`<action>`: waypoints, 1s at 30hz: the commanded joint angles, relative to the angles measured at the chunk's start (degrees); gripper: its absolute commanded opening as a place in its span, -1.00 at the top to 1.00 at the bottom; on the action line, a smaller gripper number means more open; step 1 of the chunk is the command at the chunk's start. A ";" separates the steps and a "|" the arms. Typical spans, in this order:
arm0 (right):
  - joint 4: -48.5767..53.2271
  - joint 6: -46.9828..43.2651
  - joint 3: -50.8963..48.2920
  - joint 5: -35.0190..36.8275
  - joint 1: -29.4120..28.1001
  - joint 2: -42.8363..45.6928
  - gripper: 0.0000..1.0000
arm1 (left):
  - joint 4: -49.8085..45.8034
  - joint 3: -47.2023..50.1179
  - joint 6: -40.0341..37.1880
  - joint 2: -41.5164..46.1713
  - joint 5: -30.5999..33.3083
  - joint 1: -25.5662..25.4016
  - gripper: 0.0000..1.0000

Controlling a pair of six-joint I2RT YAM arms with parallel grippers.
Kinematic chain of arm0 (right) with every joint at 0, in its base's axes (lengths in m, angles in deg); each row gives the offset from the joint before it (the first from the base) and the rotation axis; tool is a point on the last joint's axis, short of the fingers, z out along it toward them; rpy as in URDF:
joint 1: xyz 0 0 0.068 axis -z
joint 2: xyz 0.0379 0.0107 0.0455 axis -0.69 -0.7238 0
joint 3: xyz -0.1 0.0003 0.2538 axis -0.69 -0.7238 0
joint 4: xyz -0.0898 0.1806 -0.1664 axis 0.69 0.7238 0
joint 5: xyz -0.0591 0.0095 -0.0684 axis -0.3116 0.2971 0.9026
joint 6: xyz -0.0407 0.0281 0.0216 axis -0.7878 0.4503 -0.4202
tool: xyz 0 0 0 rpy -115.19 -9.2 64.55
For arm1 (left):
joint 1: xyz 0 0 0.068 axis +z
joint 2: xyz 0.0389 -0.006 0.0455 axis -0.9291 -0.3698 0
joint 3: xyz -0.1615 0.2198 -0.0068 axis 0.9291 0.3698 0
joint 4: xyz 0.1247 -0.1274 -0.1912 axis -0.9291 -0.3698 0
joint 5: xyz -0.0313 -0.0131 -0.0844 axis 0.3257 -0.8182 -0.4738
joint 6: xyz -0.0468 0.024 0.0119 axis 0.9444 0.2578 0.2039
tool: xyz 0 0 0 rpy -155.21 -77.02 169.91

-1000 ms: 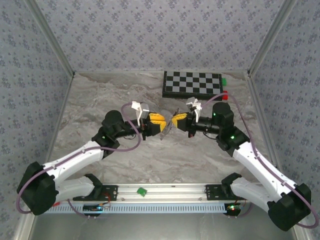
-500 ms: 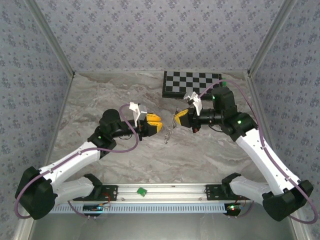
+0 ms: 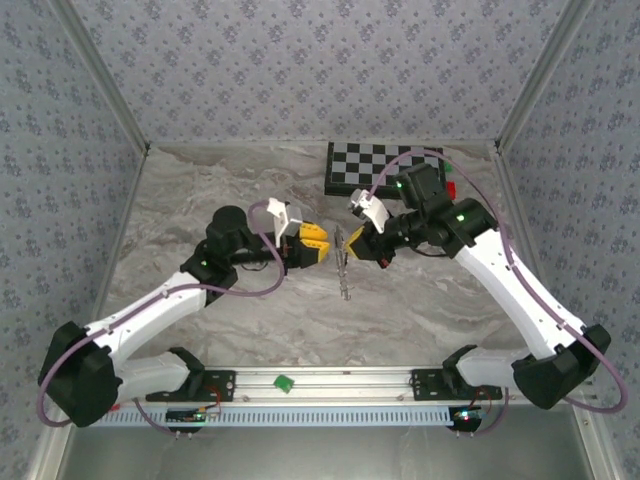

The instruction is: Put the keys on the keyring

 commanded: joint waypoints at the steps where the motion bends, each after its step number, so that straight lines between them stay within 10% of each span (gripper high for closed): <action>1: 3.95 -3.22 3.10 3.52 -0.87 -0.96 1.00 | -0.59 -2.55 -1.67 -1.81 -3.43 0.57 0.41; 30: 4.02 -4.61 3.89 6.38 -4.37 -3.40 1.00 | -2.52 -6.35 -1.49 -9.06 -9.01 -0.39 0.45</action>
